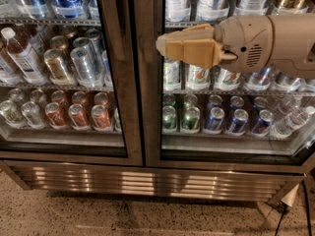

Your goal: Open right fridge door

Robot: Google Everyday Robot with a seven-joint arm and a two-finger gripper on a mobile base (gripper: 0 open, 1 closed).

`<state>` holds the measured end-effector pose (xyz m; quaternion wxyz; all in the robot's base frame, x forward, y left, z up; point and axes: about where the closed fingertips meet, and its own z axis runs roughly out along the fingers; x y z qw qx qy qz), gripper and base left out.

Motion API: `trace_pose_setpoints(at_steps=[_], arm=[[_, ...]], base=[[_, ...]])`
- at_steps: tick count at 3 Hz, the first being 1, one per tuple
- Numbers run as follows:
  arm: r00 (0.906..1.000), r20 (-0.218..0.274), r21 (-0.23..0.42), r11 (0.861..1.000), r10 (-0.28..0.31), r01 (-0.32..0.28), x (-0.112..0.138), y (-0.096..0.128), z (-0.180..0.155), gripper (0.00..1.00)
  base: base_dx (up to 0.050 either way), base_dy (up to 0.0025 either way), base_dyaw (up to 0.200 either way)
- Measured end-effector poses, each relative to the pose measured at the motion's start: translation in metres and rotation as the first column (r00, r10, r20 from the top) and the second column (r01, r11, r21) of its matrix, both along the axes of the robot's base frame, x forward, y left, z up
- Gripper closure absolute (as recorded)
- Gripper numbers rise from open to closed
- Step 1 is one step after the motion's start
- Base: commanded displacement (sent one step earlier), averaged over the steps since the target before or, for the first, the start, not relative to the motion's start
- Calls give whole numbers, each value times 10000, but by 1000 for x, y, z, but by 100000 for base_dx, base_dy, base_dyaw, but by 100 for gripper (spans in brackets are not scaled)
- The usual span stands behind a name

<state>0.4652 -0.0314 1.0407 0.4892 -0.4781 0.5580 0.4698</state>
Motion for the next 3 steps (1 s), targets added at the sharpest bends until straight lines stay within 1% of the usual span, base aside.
trace_pose_setpoints(at_steps=[1, 2, 3], arm=[[10000, 0, 0, 10000, 1, -1, 0, 0, 0, 34], [10000, 0, 0, 10000, 1, -1, 0, 0, 0, 0], [10000, 0, 0, 10000, 1, -1, 0, 0, 0, 0]], base=[[0, 0, 0], [4242, 225, 10600], [-3238, -246, 15193]])
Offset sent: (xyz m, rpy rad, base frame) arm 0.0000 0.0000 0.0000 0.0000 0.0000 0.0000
